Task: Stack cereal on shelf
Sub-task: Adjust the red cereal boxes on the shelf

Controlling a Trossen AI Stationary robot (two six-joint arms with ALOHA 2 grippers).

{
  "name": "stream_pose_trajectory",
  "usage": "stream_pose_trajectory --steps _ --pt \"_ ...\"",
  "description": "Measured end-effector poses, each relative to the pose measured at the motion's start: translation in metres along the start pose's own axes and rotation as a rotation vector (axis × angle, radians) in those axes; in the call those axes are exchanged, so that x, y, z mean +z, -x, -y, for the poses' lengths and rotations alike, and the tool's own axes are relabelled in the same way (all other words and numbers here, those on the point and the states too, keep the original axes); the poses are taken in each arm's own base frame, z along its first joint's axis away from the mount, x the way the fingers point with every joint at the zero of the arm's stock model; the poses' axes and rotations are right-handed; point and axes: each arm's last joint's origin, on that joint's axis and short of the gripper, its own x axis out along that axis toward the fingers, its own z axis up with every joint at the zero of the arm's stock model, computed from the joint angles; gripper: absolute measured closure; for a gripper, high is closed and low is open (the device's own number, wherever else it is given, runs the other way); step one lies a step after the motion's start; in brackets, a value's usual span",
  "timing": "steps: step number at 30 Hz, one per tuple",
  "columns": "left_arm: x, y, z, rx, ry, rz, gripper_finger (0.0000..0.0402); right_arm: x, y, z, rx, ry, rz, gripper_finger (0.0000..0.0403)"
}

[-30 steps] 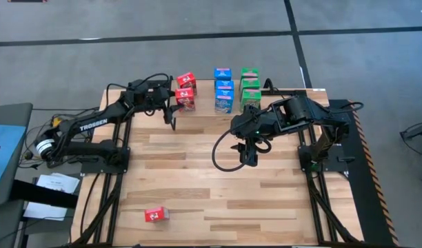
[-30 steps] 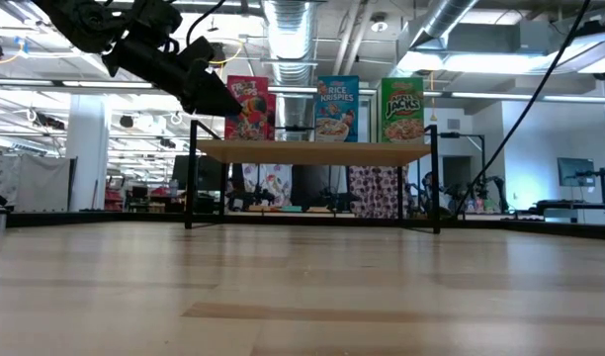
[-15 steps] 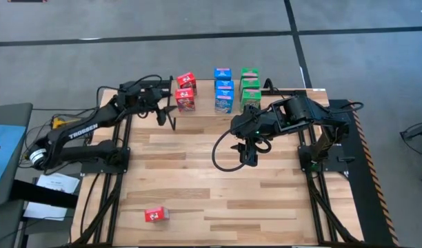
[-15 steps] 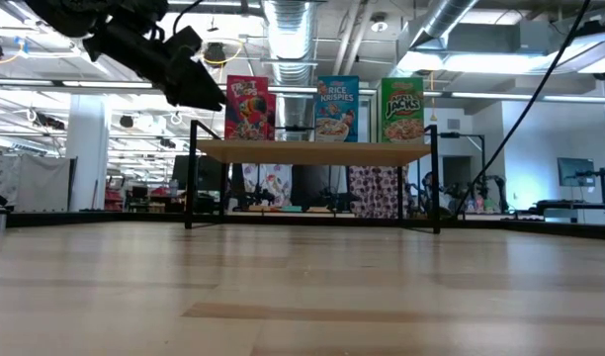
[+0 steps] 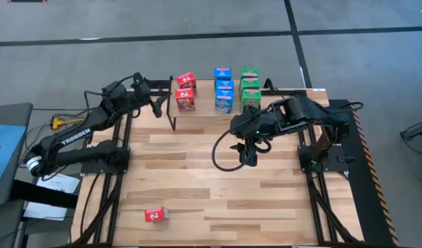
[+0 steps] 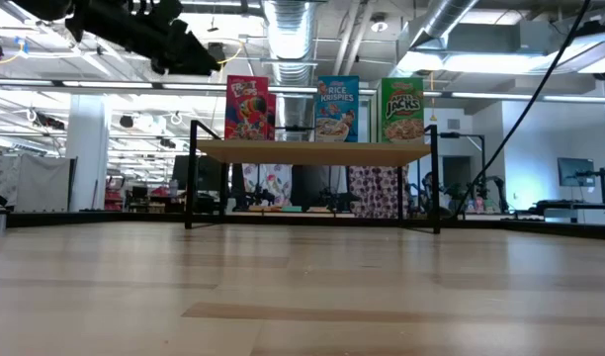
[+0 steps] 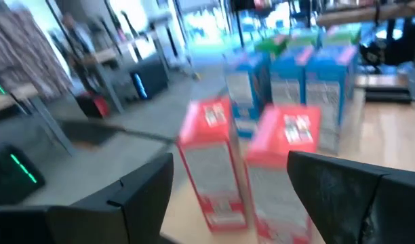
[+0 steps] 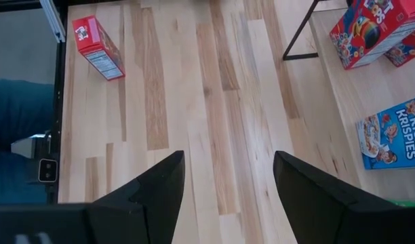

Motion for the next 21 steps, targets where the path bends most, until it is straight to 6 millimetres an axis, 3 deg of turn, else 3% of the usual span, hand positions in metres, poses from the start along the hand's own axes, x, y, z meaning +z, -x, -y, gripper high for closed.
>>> stream_pose_trajectory --steps 6,12,21 --pt "0.006 -0.01 -0.004 0.04 -0.053 0.092 0.0122 0.002 0.0 0.0 0.004 -0.003 0.016 0.0152" --pt "-0.004 -0.029 -0.014 0.037 -0.052 0.061 0.0122 0.002 0.0 0.0 0.005 -0.003 0.017 0.0152" --pt "0.007 -0.052 -0.033 -0.054 -0.02 0.003 0.0122 0.002 0.0 -0.001 0.005 -0.003 0.016 0.0152"
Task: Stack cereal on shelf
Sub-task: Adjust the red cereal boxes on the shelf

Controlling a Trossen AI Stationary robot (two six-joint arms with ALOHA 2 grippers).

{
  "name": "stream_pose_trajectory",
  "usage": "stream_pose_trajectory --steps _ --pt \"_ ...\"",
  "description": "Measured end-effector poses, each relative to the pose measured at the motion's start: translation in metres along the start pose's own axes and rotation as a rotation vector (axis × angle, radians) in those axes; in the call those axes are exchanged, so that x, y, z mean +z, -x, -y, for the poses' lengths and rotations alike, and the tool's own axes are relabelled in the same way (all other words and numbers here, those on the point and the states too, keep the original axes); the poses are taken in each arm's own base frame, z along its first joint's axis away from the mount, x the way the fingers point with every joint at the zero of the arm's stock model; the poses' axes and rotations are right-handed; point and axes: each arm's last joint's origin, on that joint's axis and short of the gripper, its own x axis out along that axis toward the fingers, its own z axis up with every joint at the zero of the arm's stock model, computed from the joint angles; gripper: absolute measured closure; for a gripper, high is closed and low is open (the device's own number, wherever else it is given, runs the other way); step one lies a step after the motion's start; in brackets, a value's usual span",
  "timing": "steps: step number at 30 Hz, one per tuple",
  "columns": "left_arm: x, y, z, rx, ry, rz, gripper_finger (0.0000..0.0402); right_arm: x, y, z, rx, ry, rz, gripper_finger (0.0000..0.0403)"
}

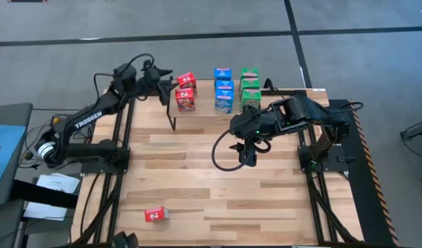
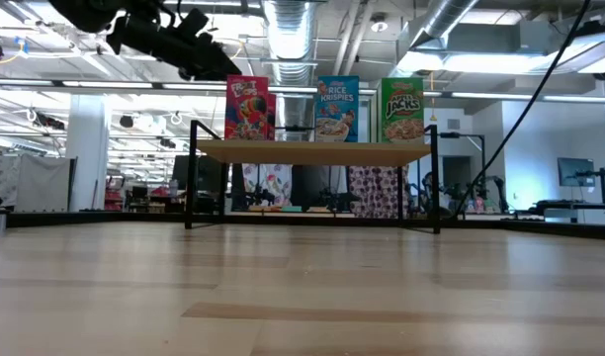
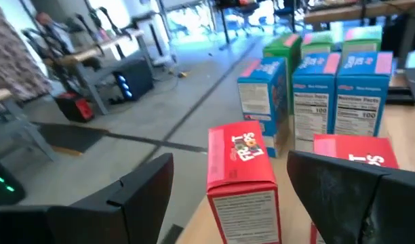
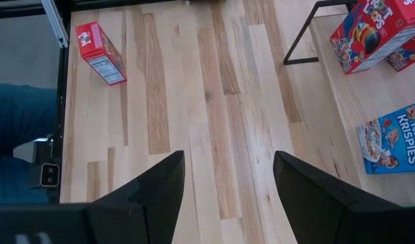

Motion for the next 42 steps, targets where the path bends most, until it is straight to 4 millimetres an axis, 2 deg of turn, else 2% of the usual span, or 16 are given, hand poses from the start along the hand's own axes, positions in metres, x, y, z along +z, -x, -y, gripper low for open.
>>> stream_pose_trajectory --steps 10,22,42 --pt "0.018 -0.012 -0.011 -0.058 0.032 -0.109 0.0122 0.0 0.0 0.0 0.0 0.0 0.0 0.0152" --pt "0.024 -0.036 -0.02 -0.112 0.088 -0.265 0.0123 0.0 0.0 0.0 0.0 0.0 0.0 0.0152" --pt "0.025 -0.038 -0.02 -0.168 0.101 -0.308 0.0123 0.0 0.0 0.0 0.0 0.0 0.002 0.0152"
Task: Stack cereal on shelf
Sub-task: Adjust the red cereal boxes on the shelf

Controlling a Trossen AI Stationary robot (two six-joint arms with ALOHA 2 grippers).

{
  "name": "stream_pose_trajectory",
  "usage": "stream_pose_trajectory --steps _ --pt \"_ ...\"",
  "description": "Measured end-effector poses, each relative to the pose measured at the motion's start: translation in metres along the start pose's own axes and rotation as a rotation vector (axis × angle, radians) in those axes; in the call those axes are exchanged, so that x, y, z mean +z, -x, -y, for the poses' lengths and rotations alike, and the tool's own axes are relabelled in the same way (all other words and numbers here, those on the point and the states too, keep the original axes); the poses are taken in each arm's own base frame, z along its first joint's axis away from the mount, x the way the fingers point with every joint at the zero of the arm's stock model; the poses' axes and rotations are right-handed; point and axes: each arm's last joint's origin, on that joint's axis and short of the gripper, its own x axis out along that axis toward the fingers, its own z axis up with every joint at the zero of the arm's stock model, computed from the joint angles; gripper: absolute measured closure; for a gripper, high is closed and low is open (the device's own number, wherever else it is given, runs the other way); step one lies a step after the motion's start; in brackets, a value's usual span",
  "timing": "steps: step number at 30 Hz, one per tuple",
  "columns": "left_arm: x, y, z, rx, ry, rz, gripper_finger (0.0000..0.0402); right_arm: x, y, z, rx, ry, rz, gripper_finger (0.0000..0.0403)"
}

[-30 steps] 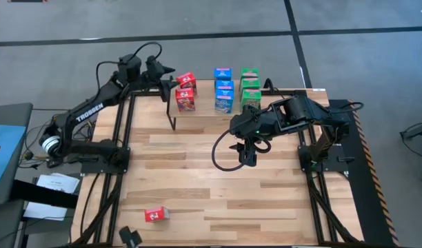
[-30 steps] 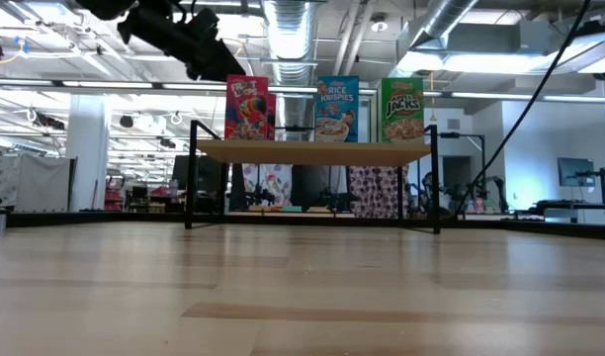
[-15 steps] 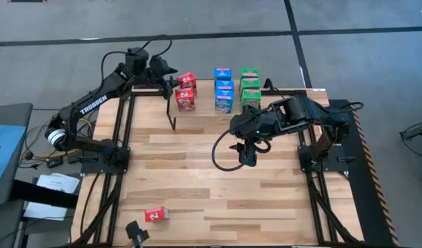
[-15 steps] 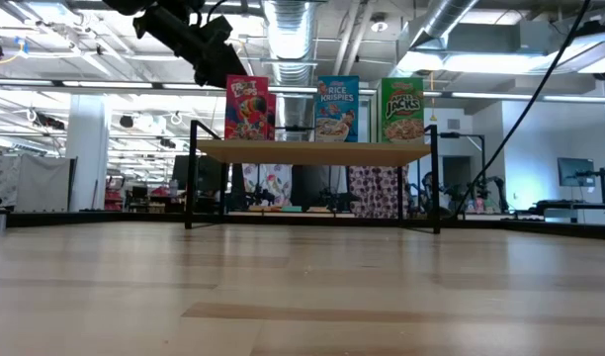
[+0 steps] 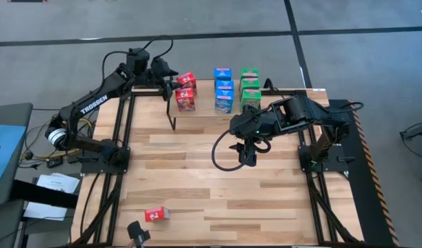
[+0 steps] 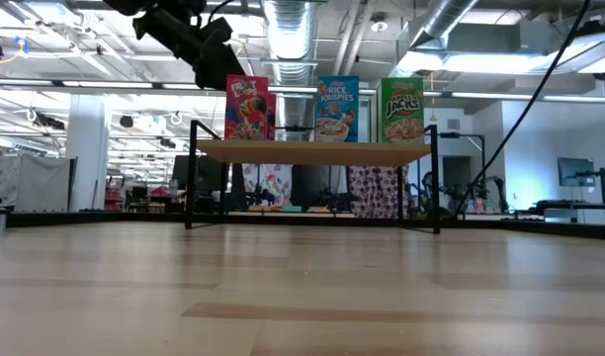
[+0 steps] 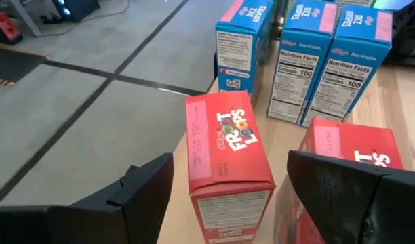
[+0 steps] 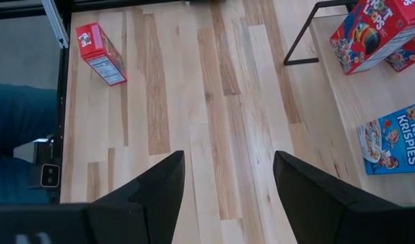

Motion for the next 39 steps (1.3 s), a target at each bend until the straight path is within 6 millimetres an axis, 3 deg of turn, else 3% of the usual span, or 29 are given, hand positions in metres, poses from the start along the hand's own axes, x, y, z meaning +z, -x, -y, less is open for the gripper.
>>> stream_pose_trajectory --steps 11,39 --pt "-0.005 -0.009 -0.003 -0.022 0.015 -0.019 0.0123 0.0 0.0 0.0 0.0 0.0 0.001 0.0152" --pt "-0.009 -0.005 -0.013 -0.042 -0.11 -0.014 0.0123 0.0 0.0 0.0 0.0 0.0 0.001 0.0152"
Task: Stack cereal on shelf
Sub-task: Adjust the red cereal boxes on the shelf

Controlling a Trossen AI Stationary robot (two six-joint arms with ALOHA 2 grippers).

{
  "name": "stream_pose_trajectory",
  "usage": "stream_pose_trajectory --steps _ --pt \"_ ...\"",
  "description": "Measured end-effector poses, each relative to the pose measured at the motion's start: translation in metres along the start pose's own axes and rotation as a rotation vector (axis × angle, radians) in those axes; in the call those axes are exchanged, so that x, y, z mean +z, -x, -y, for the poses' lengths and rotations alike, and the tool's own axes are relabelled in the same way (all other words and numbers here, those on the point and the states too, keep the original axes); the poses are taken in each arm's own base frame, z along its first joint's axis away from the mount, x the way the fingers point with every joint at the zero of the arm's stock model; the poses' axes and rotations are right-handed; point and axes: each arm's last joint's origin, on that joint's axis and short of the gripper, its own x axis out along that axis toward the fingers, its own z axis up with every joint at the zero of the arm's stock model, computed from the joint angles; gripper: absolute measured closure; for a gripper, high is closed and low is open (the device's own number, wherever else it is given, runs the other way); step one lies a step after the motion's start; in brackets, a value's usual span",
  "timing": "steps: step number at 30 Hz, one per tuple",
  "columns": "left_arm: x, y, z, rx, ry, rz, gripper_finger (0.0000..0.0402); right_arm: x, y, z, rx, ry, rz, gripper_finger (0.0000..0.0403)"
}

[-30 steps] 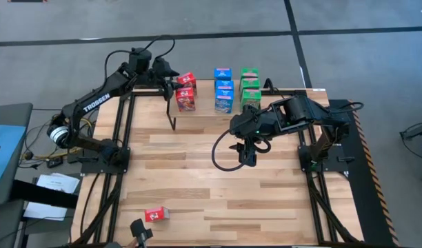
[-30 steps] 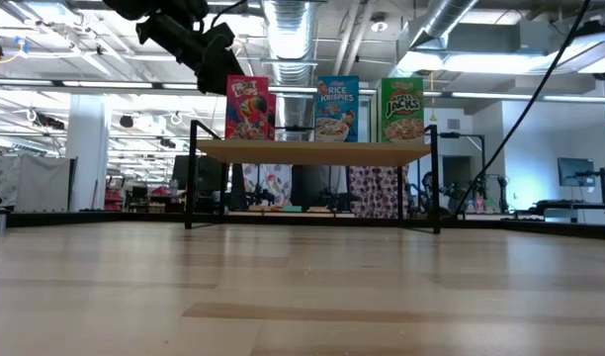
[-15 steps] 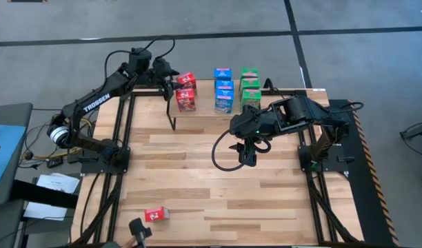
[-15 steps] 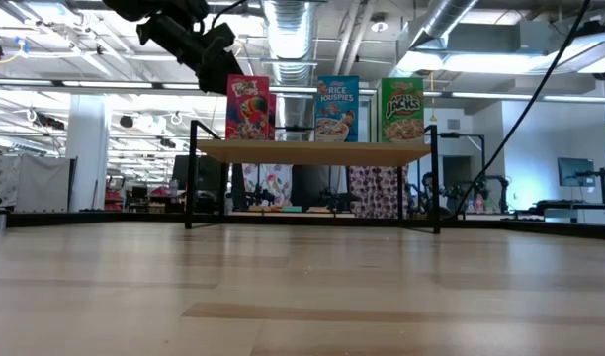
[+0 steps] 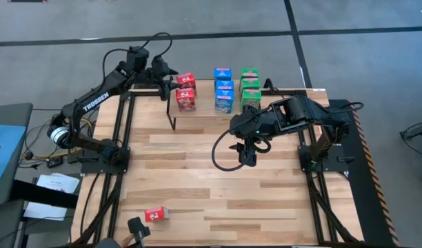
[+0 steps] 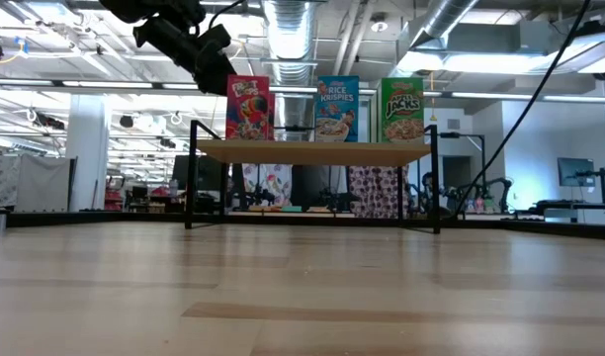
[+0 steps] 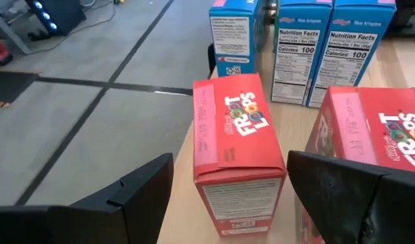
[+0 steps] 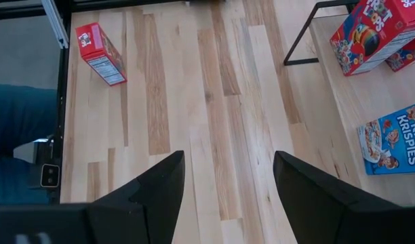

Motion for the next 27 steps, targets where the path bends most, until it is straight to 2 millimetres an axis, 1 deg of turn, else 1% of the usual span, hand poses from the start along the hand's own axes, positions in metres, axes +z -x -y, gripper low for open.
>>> stream_pose_trajectory --steps 13,27 --pt "-0.004 0.005 -0.01 0.035 -0.005 -0.003 0.0123 0.0 0.0 0.0 0.0 0.0 0.0 0.0152" --pt "-0.006 0.005 -0.01 0.057 -0.005 -0.036 0.0123 0.0 0.0 0.0 0.0 0.0 0.0 0.0152"
